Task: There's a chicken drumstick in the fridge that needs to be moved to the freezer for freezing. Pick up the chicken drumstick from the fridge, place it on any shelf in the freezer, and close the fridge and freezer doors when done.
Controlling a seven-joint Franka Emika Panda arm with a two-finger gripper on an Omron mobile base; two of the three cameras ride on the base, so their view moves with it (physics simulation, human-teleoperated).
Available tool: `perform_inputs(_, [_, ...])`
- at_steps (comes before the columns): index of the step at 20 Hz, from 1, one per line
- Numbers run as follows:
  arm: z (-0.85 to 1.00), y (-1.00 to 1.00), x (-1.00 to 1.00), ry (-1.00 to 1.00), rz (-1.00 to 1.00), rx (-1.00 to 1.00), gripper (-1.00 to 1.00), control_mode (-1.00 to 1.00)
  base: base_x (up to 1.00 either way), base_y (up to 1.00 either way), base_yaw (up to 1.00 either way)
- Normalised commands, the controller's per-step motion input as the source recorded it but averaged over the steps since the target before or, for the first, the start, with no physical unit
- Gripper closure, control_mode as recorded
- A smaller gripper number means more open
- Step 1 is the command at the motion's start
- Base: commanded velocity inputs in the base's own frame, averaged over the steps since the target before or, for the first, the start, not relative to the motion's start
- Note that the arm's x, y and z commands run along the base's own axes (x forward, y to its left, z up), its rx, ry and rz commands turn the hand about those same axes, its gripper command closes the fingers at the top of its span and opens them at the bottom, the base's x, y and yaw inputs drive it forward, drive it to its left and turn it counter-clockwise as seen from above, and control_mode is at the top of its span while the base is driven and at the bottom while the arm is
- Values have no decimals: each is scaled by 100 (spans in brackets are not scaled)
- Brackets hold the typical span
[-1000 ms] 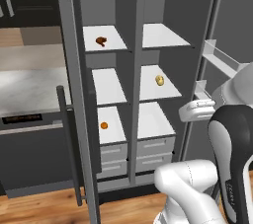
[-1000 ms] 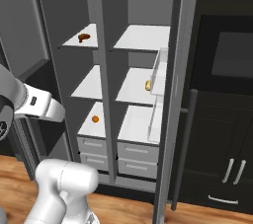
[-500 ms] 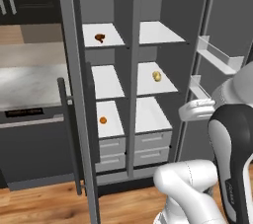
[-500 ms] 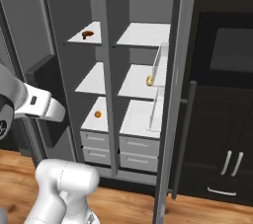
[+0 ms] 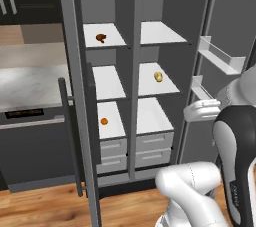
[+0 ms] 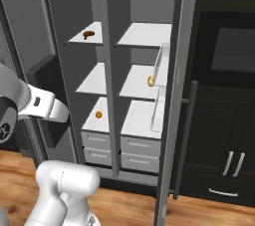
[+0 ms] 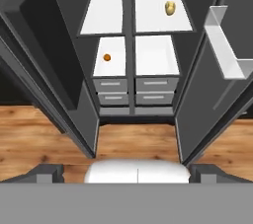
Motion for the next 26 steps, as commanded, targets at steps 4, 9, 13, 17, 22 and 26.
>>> perform_inputs(4, [-2,-93,8,-12,0,0,-100,-100,0,0,0])
perform_inputs(9, [-21,-100,0,-17,0,0,-100,-100,0,0,0])
perform_inputs(13, [-42,-100,0,-18,0,0,-100,-100,0,0,0])
perform_inputs(17, [-46,-98,11,-19,0,0,-100,-100,0,0,0])
perform_inputs(22, [-33,-99,22,-14,0,0,-100,-100,0,0,0])
perform_inputs(26, [-20,-98,39,-10,0,0,-100,-100,0,0,0])
